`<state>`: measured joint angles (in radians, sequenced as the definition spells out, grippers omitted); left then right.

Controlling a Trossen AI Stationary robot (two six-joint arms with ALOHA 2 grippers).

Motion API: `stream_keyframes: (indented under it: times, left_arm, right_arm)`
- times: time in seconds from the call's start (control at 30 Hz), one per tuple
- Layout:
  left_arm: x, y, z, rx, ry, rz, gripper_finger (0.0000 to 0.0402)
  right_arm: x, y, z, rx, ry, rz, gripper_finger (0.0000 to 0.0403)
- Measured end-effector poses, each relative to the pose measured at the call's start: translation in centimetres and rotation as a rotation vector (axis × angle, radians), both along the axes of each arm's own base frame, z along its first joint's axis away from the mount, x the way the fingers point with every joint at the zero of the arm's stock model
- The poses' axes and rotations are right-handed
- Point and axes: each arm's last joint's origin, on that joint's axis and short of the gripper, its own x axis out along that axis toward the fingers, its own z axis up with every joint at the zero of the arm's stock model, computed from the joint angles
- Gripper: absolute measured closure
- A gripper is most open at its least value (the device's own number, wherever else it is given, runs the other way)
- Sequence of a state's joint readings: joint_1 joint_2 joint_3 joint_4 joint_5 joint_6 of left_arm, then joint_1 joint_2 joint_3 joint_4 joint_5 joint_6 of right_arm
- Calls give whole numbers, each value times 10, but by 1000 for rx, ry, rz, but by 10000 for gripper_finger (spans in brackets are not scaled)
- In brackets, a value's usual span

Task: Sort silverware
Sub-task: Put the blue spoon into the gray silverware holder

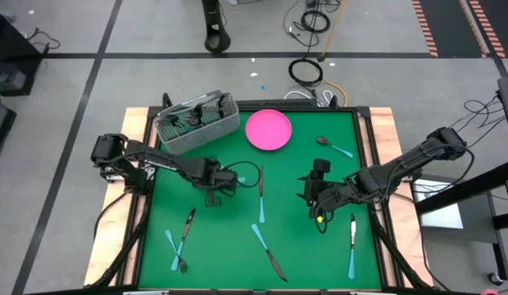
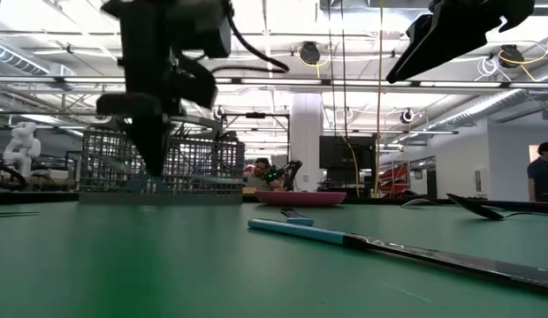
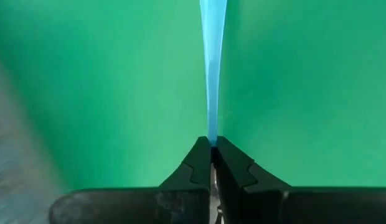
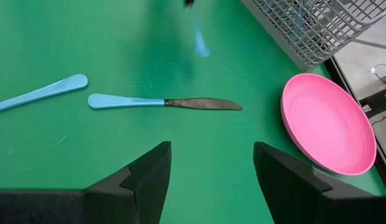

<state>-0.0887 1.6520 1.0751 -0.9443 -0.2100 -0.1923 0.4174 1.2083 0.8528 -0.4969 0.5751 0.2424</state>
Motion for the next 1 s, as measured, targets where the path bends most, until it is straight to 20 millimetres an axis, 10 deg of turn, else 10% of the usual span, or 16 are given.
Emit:
stream_keyframes:
  times: [0.27,0.53,1.0]
  left_arm:
    - [2,-3,61,461,119,-178,399]
    - [7,7,79,987,405,-555,400]
    - [-2,79,86,1024,964,-688,400]
  right_arm:
    - [1,-3,0,1,0,-16,186]
    - [2,-4,0,3,-6,-17,186]
    - [2,-4,0,-8,-1,-7,186]
